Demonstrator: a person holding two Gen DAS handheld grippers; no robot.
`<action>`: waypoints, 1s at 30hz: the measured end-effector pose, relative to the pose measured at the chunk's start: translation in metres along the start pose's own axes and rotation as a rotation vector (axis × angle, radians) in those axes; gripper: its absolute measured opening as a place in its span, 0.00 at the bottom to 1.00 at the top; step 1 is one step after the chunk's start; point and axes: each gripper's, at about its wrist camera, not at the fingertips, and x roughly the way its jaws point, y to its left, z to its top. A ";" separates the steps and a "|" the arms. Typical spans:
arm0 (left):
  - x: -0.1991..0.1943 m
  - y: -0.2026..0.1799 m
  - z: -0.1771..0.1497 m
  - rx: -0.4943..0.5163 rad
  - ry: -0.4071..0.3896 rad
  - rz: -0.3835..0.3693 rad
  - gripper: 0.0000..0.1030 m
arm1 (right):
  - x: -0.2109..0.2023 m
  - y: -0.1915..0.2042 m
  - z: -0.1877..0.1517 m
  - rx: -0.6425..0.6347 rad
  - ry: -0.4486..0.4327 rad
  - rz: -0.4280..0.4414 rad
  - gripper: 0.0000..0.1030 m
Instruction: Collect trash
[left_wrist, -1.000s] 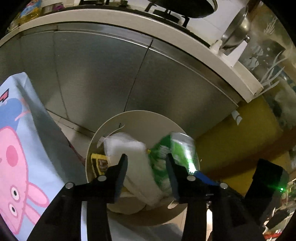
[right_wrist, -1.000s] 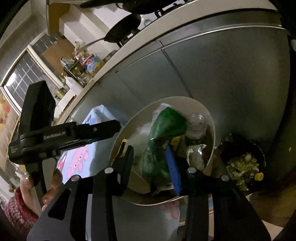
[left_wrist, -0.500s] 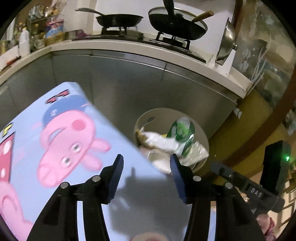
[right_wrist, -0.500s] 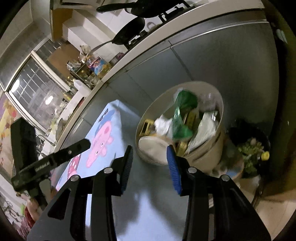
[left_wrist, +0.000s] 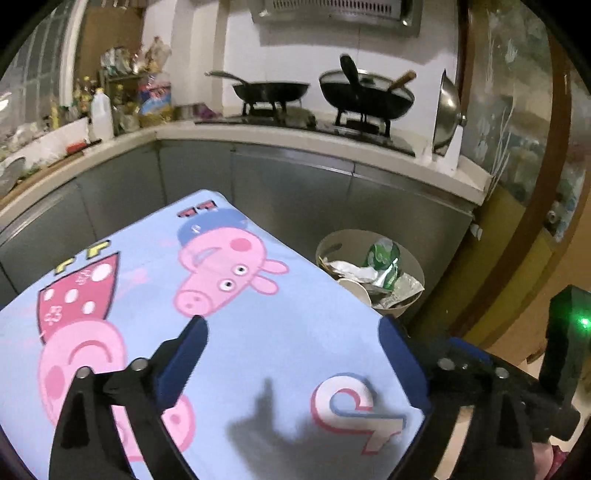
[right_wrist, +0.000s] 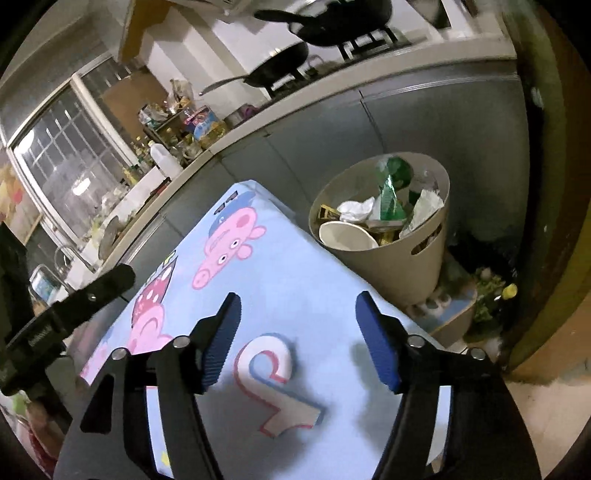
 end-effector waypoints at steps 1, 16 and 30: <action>-0.005 0.002 -0.002 -0.004 -0.010 0.004 0.96 | -0.006 0.006 -0.002 -0.013 -0.014 -0.006 0.65; -0.046 0.014 -0.020 -0.023 -0.081 0.087 0.96 | -0.046 0.049 -0.007 -0.086 -0.078 -0.021 0.74; -0.060 0.031 -0.032 -0.041 -0.085 0.231 0.96 | -0.055 0.064 -0.014 -0.071 -0.138 -0.060 0.94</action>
